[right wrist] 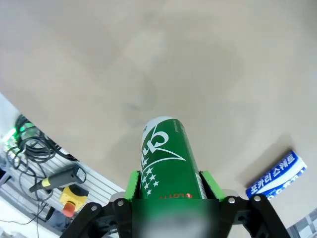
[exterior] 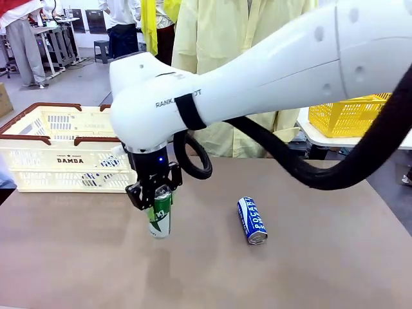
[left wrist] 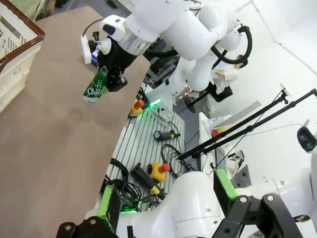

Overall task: Place the drinks into the Shopping basket.
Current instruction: Pick up one drink and place it into the Shopping basket.

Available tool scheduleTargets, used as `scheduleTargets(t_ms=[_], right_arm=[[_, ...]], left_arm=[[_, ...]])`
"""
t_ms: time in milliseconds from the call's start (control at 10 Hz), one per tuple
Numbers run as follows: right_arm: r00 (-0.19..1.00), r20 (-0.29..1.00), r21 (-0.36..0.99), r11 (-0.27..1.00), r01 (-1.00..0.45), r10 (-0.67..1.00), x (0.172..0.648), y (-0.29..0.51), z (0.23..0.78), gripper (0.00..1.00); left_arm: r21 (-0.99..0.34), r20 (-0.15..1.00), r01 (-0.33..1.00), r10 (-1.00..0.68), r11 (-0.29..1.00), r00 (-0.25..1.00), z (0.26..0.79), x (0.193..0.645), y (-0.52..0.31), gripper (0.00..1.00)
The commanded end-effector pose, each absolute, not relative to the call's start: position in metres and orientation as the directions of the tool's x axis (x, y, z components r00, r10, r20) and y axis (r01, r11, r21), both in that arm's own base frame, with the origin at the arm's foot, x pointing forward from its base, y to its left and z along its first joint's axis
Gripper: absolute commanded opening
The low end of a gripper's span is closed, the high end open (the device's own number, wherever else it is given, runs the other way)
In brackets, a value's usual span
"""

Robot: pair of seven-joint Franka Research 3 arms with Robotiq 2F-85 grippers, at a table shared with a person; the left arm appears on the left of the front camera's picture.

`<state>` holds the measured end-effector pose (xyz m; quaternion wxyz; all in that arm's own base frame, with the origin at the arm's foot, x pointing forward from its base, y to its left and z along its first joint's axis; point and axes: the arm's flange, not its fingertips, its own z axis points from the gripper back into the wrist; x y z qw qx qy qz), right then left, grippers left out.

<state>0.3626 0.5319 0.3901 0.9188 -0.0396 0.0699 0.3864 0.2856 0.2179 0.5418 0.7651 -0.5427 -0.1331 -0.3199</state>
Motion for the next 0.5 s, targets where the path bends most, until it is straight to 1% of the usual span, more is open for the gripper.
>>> scheduleTargets(t_ms=[0, 300, 400], right_arm=[[0.717, -0.167, -0.058, 0.719, -0.692, 0.677, 0.367, 0.533, 0.39, 0.0], [0.709, -0.169, -0.071, 0.709, -0.702, 0.685, 0.365, 0.528, 0.375, 0.0], [0.708, -0.172, -0.063, 0.71, -0.702, 0.685, 0.365, 0.525, 0.372, 0.36]], left_arm=[[-0.75, 0.553, 0.629, -0.326, 0.207, 0.767, 0.544, 0.286, 0.215, 1.0], [-0.75, 0.553, 0.629, -0.326, 0.207, 0.767, 0.544, 0.286, 0.215, 1.0], [-0.75, 0.553, 0.629, -0.326, 0.207, 0.767, 0.544, 0.286, 0.215, 1.0]])
